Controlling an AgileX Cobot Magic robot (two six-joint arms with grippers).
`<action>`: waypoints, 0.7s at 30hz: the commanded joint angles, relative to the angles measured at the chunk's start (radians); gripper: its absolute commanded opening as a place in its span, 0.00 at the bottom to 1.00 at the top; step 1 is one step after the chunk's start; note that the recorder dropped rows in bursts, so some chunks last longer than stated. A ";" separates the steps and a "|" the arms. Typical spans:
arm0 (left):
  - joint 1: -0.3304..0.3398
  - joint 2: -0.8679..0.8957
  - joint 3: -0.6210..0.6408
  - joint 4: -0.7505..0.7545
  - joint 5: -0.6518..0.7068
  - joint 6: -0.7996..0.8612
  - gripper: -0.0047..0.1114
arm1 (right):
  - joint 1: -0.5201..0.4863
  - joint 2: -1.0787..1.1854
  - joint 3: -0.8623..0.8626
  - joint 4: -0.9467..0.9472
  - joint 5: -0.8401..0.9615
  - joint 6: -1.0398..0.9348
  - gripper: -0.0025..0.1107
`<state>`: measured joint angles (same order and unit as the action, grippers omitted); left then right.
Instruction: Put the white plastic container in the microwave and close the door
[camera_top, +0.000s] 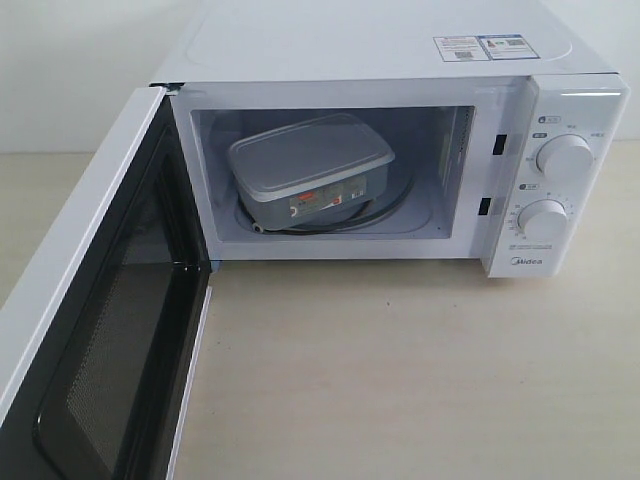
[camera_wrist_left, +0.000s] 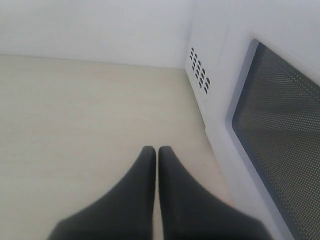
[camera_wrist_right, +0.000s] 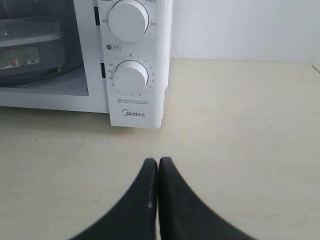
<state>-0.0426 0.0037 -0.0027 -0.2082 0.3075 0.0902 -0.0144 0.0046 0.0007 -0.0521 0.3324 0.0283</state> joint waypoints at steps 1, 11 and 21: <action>0.003 -0.004 0.003 -0.011 -0.002 -0.009 0.08 | -0.006 -0.005 -0.001 -0.006 -0.002 -0.006 0.02; 0.003 -0.004 0.003 -0.078 -0.232 -0.009 0.08 | -0.005 -0.005 -0.001 -0.006 -0.006 -0.006 0.02; 0.003 0.005 -0.433 -0.118 0.065 0.062 0.08 | -0.005 -0.005 -0.001 -0.006 -0.006 -0.006 0.02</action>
<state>-0.0426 -0.0002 -0.3219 -0.3145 0.2457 0.1018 -0.0144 0.0046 0.0007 -0.0521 0.3324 0.0283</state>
